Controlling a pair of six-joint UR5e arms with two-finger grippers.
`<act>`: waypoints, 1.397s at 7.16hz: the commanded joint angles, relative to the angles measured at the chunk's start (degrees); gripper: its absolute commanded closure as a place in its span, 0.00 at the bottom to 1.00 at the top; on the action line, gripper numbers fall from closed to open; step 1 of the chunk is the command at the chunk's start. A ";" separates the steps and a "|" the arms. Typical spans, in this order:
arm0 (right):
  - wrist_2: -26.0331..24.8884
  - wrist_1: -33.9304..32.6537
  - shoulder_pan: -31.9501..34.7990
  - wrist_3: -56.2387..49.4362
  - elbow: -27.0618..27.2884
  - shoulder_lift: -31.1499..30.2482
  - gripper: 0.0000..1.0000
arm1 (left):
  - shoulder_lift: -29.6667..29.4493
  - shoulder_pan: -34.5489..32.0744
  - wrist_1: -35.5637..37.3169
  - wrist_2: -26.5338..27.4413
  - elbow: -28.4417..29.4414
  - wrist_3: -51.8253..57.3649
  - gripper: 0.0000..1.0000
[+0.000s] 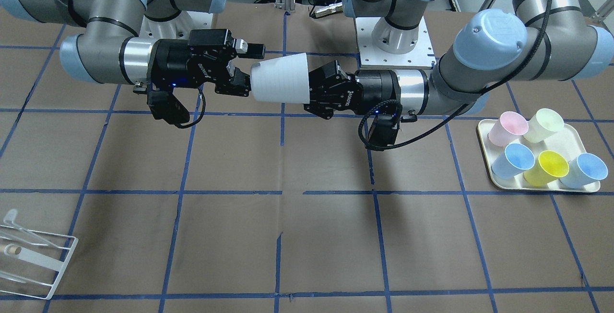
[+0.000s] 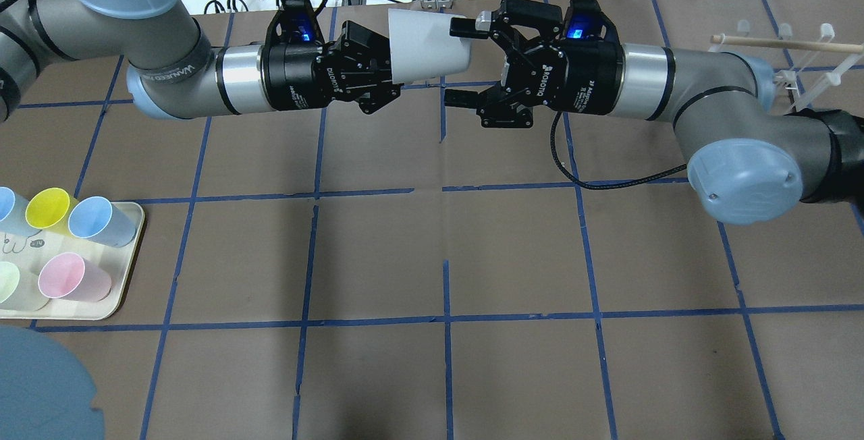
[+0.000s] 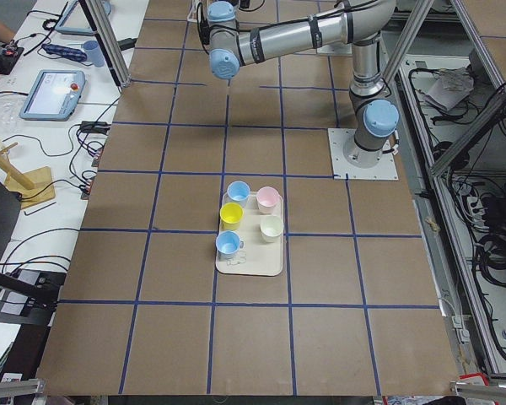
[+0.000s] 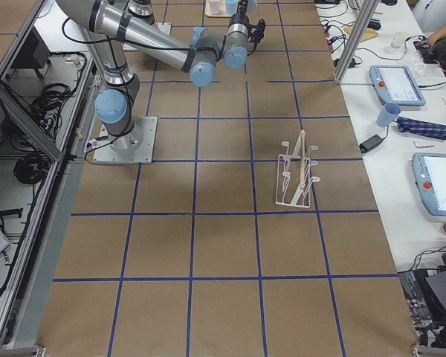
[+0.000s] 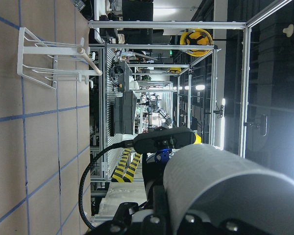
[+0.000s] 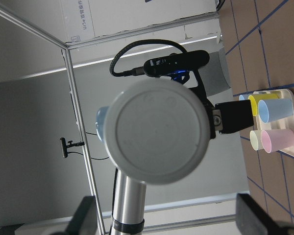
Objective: Transfer IKEA cup to right arm and place on rack
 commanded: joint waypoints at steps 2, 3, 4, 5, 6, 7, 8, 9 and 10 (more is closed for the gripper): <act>0.23 -0.35 -0.09 1.67 -0.36 0.51 0.00 | 0.17 -0.04 -3.60 0.33 -0.19 1.21 1.00; 0.32 -0.61 -0.09 4.56 -0.45 0.24 0.03 | 0.17 -0.04 -4.30 0.41 -0.27 1.30 1.00; 0.24 -1.83 -0.09 4.85 -0.28 0.15 0.12 | -0.01 -0.04 -5.01 0.50 -0.36 1.30 1.00; 0.23 -1.93 -0.09 4.85 -0.36 0.24 0.18 | -0.01 -0.04 -6.06 0.41 -0.28 1.22 1.00; 0.23 -2.10 -0.09 4.85 -0.36 0.24 0.26 | -0.10 -0.04 -6.24 0.41 -0.28 1.30 1.00; 0.32 -2.10 -0.09 4.85 -0.36 0.24 0.36 | -0.10 -0.04 -6.24 0.50 -0.28 1.30 1.00; 0.32 -2.10 -0.09 4.94 -0.36 0.24 0.46 | -0.01 -0.04 -6.24 0.50 -0.28 1.30 1.00; 0.32 -2.10 -0.18 4.94 -0.36 0.24 0.57 | -0.18 0.05 -6.77 0.76 -0.19 1.13 1.00; 0.32 -2.10 -0.18 4.94 -0.36 0.15 0.63 | -0.01 0.05 -7.38 0.76 -0.19 1.22 0.92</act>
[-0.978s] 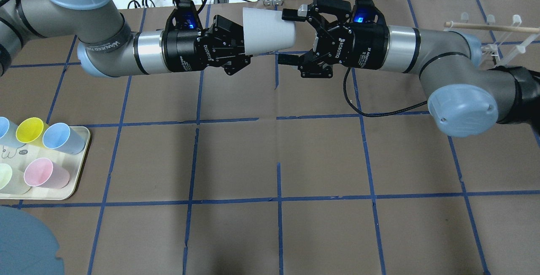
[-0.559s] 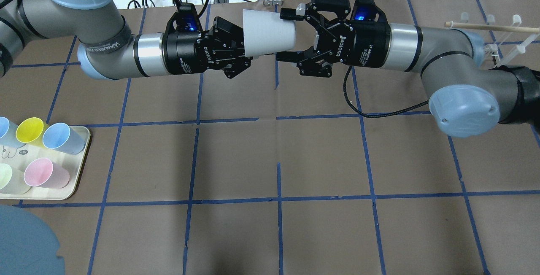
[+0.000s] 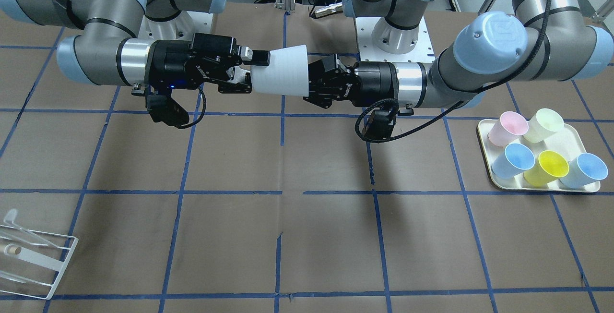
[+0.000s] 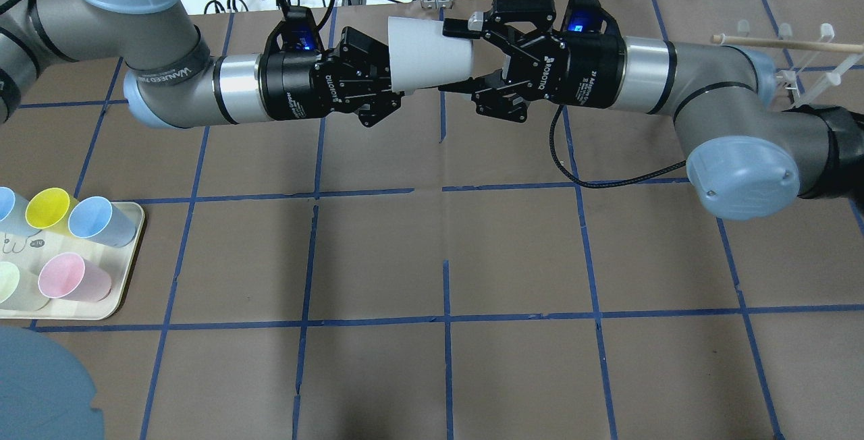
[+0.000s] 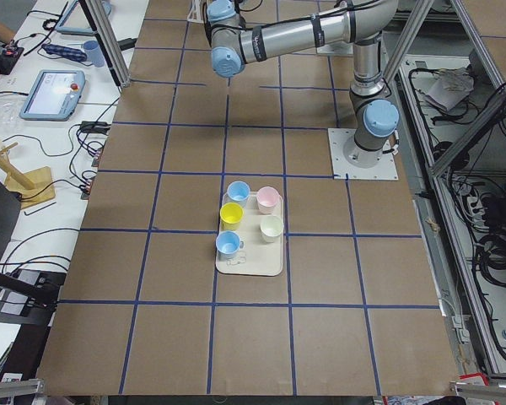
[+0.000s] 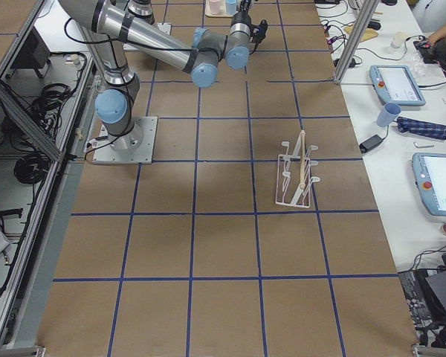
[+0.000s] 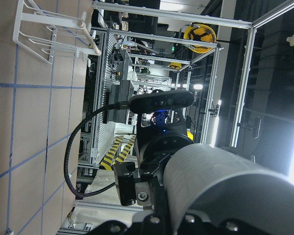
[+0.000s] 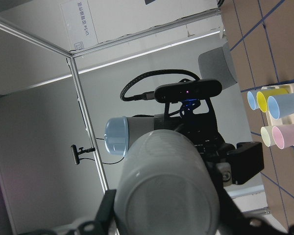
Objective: Transfer IKEA cup to right arm and place on rack
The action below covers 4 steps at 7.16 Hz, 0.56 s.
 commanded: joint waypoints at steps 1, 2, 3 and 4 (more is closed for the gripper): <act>0.01 -0.09 -0.14 0.01 -0.01 -0.07 0.65 | 0.34 0.03 -1.11 0.02 0.20 -0.17 0.65; 0.01 -0.09 -0.40 0.10 -0.10 0.02 0.66 | 0.26 0.12 -2.85 -0.16 0.72 -0.26 0.01; 0.01 -0.09 -0.49 0.10 -0.19 0.02 0.66 | 0.00 0.38 -3.91 0.02 1.08 -0.26 0.00; 0.01 -0.09 -0.58 0.19 -0.45 0.02 0.66 | -0.09 0.65 -4.01 0.02 1.17 -0.26 0.00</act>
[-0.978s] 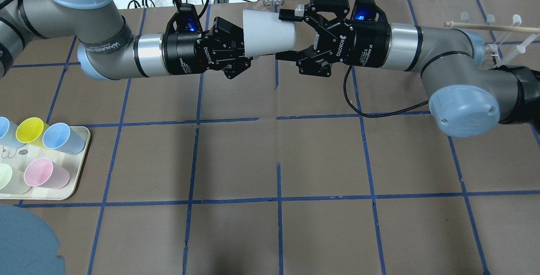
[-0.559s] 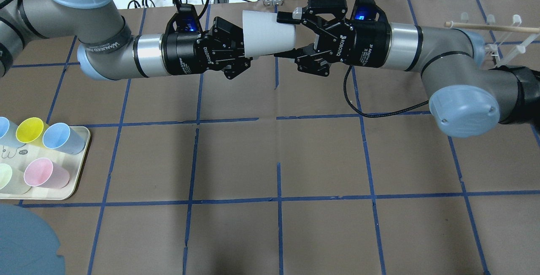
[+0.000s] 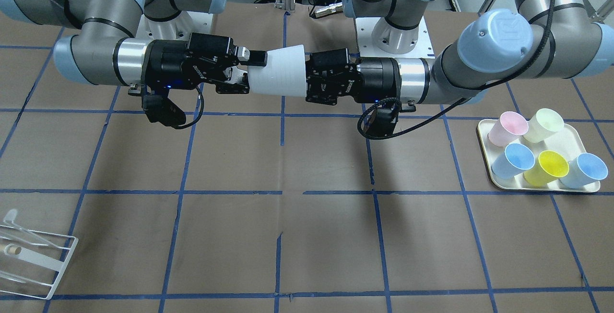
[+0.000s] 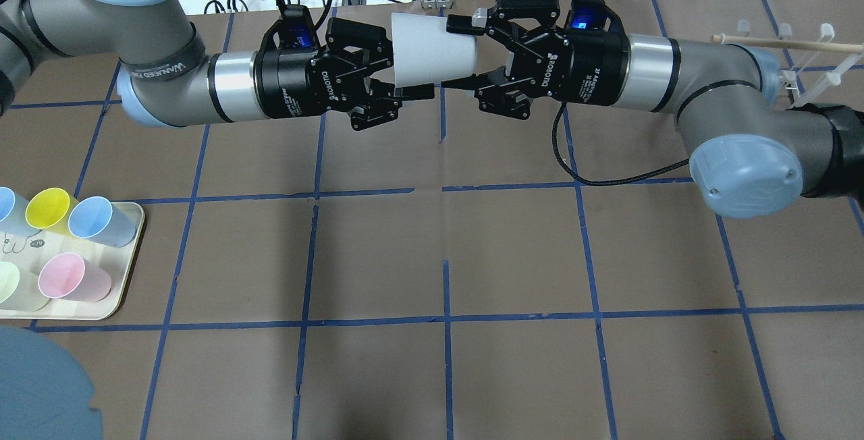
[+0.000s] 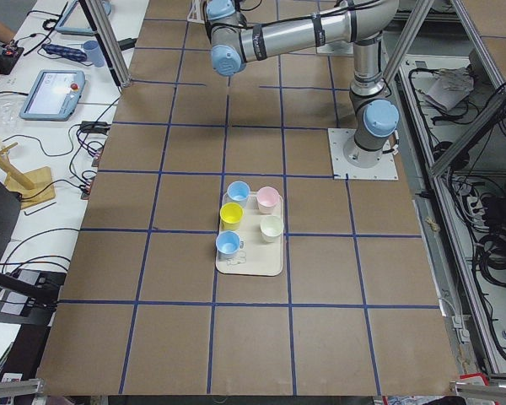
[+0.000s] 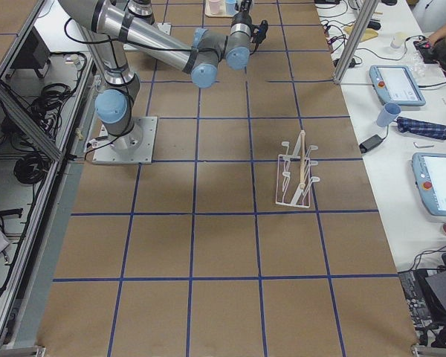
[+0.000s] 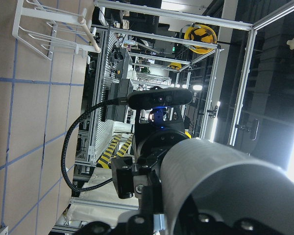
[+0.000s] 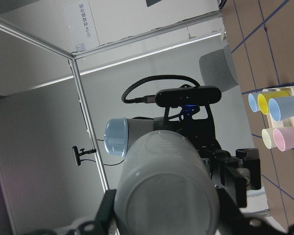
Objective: Transfer IKEA cup to right arm and place on rack
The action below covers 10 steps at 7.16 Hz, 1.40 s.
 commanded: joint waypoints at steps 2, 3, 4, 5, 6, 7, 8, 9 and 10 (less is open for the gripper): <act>0.00 -0.44 -1.09 3.74 -1.98 -0.33 0.67 | 0.45 2.21 -1.15 0.21 0.59 -0.10 0.00; 0.26 -0.79 -2.49 4.20 -2.16 -0.42 0.67 | 0.46 5.01 -2.37 2.91 0.77 -0.02 0.00; 3.92 -0.88 -5.37 5.95 -2.08 -0.42 0.67 | 0.46 9.22 -2.82 8.33 1.21 -0.37 0.00; 3.70 -1.66 -7.23 6.14 -2.08 -0.86 0.67 | 0.89 12.74 -3.35 11.43 1.47 -0.54 0.00; -1.27 -2.54 -7.51 6.31 -2.08 -1.56 0.67 | 1.85 12.95 -3.70 11.64 2.34 -0.81 0.00; -9.67 -2.55 -7.51 6.32 -2.08 -2.78 0.68 | 2.39 12.95 -3.70 11.64 3.92 -2.81 0.00; -17.50 -2.38 -7.51 6.32 -2.16 -4.54 0.70 | 2.65 12.69 -3.62 11.73 5.24 -3.44 0.00; -24.97 -1.94 -7.51 6.49 -2.43 -6.38 0.70 | 2.22 12.51 -2.31 13.99 6.21 -3.53 0.00; -35.23 -1.41 -7.51 6.49 -3.47 -8.23 0.70 | 2.22 12.51 5.88 22.54 5.96 -6.14 0.00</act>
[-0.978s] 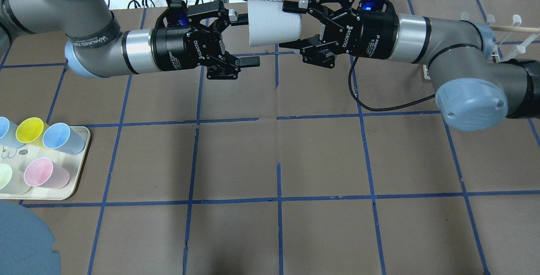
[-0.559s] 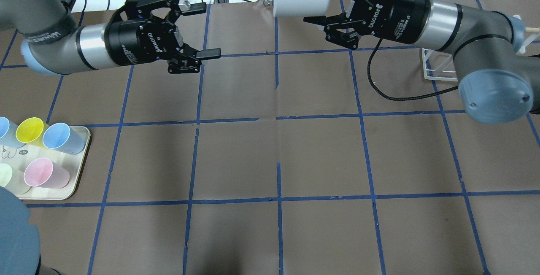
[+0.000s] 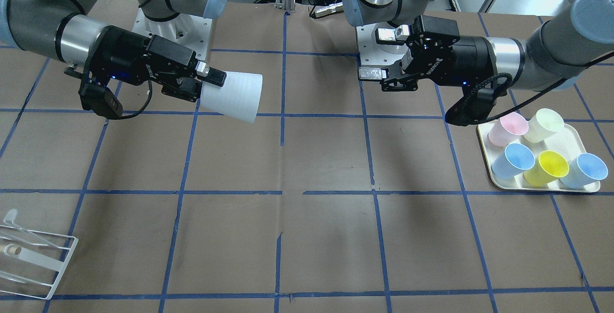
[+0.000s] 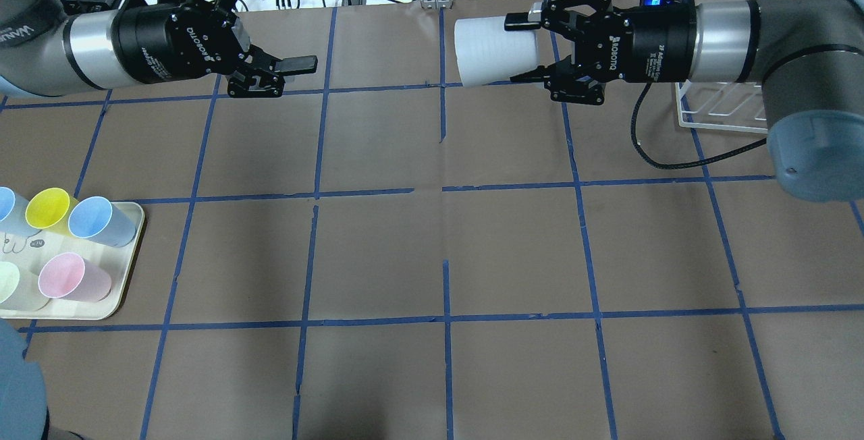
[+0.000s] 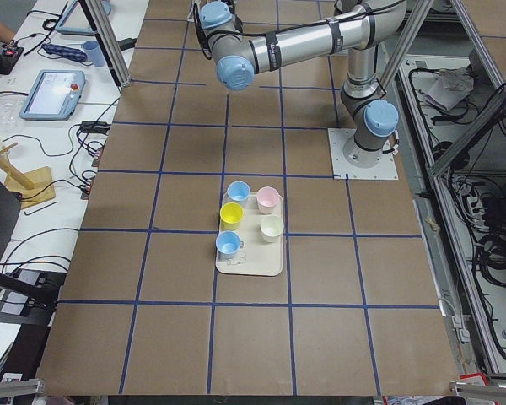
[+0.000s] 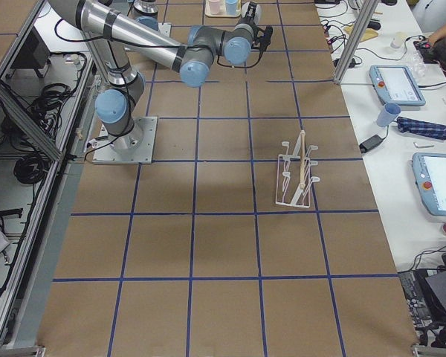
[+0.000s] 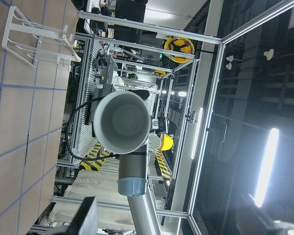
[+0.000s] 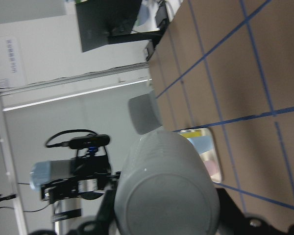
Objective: Transfer IKEA cup to right arm and place on rack
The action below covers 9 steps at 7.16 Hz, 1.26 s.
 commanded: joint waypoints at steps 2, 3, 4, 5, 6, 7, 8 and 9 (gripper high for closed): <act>-30.95 3.60 -0.02 0.06 -4.46 -4.26 0.71 | 1.50 -0.15 20.55 19.81 1.02 -13.96 0.00; -39.65 4.06 -0.02 -1.33 -6.92 -4.00 0.70 | 2.29 -0.50 26.96 26.22 1.63 -22.09 0.00; -48.09 4.24 -0.37 -7.52 -8.34 -3.39 0.70 | 3.60 -1.03 33.90 31.16 2.60 -29.21 0.00; -54.26 3.89 -0.98 -15.07 -8.53 -2.86 0.71 | 4.48 -3.38 38.49 35.73 3.56 -36.16 0.00; -59.89 3.10 -1.77 -22.97 -8.62 -2.33 0.72 | 5.71 -7.41 44.89 39.43 4.96 -47.02 0.00; -62.04 2.49 -3.26 -28.88 -9.05 -1.19 0.73 | 6.77 -11.62 48.69 41.12 6.28 -52.78 0.00; -62.32 -0.83 -5.02 -32.51 -9.75 0.64 0.73 | 7.74 -13.93 51.17 41.23 6.47 -57.02 0.00; -63.45 -5.04 -6.08 -36.55 -10.54 3.80 0.73 | 8.62 -15.26 55.37 44.97 6.21 -61.58 0.00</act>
